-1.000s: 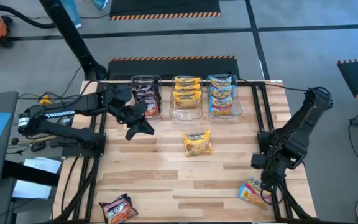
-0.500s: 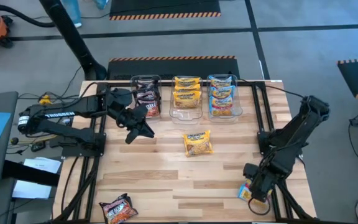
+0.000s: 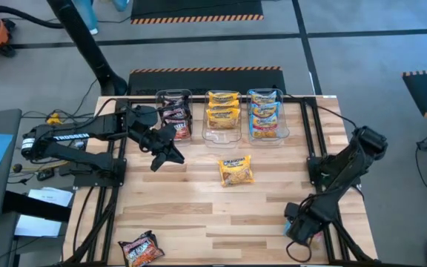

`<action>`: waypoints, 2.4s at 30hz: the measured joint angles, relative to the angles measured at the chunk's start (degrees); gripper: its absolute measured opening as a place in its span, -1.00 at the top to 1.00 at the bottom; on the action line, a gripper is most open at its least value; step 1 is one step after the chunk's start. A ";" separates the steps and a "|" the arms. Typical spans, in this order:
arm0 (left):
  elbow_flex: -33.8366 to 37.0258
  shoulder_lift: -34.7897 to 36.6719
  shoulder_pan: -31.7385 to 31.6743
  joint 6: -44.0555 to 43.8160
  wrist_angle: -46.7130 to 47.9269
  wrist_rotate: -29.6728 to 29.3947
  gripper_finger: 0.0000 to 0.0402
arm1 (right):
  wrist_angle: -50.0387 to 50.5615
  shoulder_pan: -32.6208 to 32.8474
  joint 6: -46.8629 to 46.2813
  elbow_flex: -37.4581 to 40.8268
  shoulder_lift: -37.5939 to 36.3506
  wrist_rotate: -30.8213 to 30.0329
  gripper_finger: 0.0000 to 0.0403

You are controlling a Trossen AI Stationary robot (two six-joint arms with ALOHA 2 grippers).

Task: Sort Maruchan noodles
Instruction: Put the blue noodle pack into the right transparent bin

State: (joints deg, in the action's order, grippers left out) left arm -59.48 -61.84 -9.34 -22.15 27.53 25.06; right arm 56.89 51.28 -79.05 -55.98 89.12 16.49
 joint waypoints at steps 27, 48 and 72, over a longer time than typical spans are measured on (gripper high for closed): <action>0.00 0.00 0.00 -1.02 0.66 0.02 0.67 | -2.16 -3.74 3.17 -0.03 8.51 1.64 0.89; 0.00 -0.02 0.00 -1.09 3.18 0.00 0.67 | 12.63 -10.84 7.73 -5.42 -0.90 -7.25 0.99; 0.00 -0.02 0.00 0.43 2.97 -3.26 0.67 | 33.12 -32.63 36.15 -18.65 -2.20 -32.84 1.00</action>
State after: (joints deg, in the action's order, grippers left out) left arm -59.48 -61.87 -9.34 -21.73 30.50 21.80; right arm 90.00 18.65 -42.89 -74.63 86.91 -16.35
